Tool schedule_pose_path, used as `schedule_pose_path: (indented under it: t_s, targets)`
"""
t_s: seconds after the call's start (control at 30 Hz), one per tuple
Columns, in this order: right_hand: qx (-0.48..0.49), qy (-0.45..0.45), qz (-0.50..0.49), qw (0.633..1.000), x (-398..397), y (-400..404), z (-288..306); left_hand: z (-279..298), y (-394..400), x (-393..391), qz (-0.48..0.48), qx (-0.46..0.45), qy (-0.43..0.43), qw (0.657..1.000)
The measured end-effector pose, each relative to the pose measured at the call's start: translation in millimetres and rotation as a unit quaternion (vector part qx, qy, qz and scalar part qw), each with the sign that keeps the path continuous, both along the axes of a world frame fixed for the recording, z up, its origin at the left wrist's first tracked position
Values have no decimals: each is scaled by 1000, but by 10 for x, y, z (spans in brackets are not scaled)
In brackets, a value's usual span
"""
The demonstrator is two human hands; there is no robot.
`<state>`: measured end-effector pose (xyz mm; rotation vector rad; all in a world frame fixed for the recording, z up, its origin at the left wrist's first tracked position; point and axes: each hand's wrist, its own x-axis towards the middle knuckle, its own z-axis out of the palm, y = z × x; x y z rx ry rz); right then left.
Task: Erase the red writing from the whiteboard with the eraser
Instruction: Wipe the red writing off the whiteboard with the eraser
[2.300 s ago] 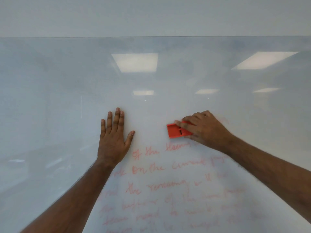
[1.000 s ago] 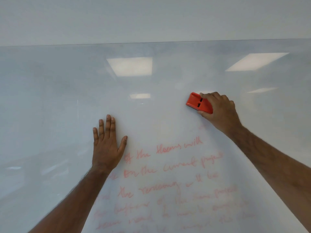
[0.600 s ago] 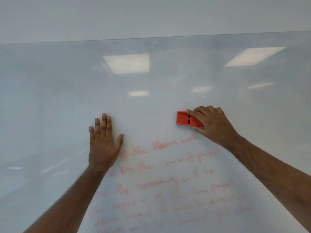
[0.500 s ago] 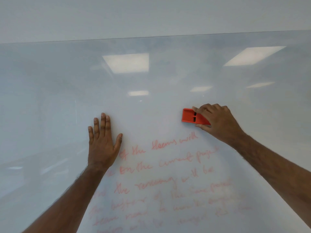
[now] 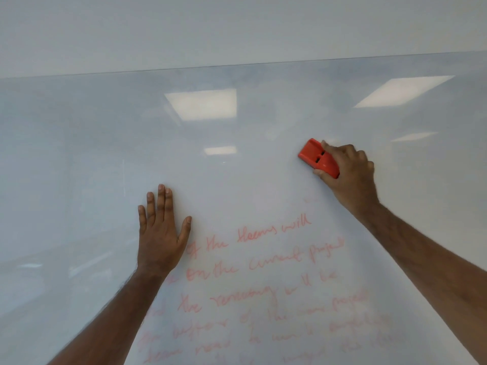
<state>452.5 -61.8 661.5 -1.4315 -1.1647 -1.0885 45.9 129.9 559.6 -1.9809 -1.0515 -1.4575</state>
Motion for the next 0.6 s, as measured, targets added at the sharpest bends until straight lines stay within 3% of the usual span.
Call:
schedule_pose_path:
  t_s: [0.37,0.53,0.6]
  targets:
    - [-97,-217,-47,970,-313,72,-753,-5,-20,16,-3,-9,-6,1000]
    - [-96,-314,-87,940,-16,-33,-716,-17,3,-17,-6,-7,0,1000]
    - [-88,-303,-99,944,92,-79,-602,-26,10,-37,-5,-3,6,1000]
